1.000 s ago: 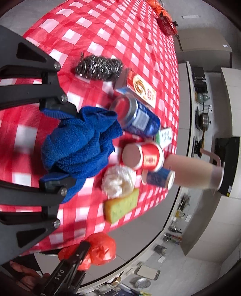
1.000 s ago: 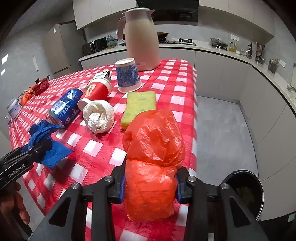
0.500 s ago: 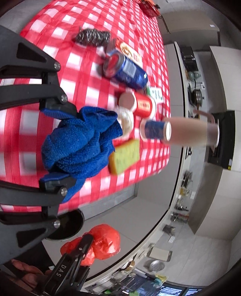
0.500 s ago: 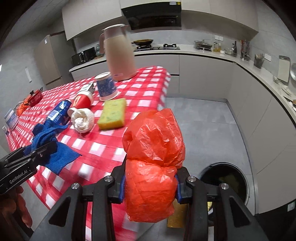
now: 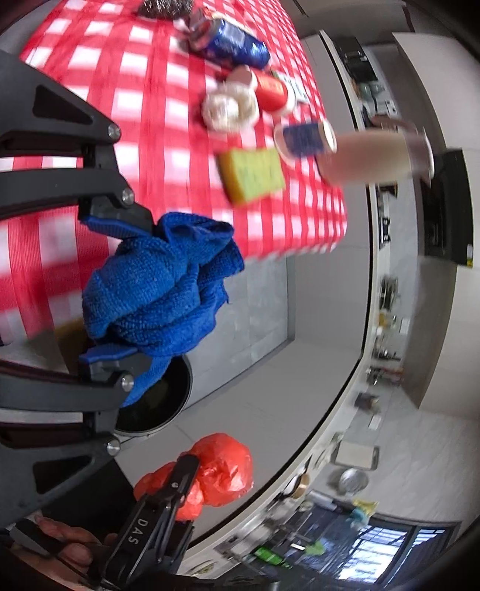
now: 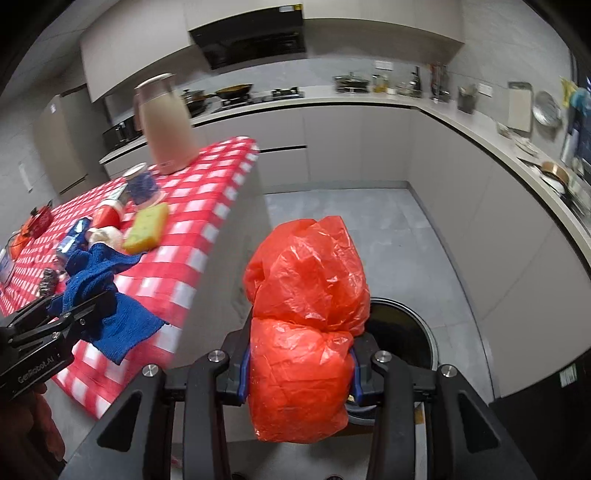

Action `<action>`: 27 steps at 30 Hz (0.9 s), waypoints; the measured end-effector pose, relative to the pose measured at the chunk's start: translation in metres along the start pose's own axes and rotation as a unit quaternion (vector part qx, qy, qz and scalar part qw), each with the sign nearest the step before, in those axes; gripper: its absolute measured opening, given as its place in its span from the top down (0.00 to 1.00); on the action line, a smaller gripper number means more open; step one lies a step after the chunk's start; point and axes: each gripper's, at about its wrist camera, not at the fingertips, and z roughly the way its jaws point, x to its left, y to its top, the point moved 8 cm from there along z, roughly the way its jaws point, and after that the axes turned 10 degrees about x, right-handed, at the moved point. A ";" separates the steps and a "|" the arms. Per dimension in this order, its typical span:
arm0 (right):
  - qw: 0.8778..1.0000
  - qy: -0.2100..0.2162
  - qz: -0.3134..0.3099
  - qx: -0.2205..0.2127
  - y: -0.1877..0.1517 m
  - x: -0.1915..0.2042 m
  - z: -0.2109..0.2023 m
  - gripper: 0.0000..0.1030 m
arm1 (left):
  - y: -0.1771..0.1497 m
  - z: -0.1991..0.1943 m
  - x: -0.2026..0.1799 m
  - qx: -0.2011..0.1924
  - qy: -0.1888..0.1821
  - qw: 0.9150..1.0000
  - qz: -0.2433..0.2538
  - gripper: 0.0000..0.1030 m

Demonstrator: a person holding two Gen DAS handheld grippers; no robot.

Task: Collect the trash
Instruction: 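Carry the red bag and blue towel with both tools over the bin, then open both tools to drop the bag and towel into the bin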

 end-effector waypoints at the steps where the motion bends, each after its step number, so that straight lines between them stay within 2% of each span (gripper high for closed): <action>1: 1.000 -0.003 0.004 0.002 -0.003 -0.010 -0.001 0.60 | 0.001 0.003 -0.008 0.002 -0.003 1.000 0.004 0.53; 7: 0.999 -0.017 0.028 0.015 -0.021 -0.065 0.000 0.60 | -0.005 0.029 -0.054 0.028 -0.023 0.999 0.031 0.53; 15: 0.998 -0.018 0.028 0.045 -0.043 -0.110 0.022 0.60 | -0.017 0.066 -0.100 0.066 -0.041 0.996 0.046 0.53; 22: 0.997 -0.006 -0.013 0.079 -0.055 -0.133 0.058 0.60 | -0.026 0.107 -0.129 0.105 -0.050 0.992 0.046 0.53; 27: 0.991 0.009 -0.071 0.112 -0.067 -0.143 0.104 0.60 | -0.031 0.149 -0.141 0.137 -0.063 0.988 0.032 0.52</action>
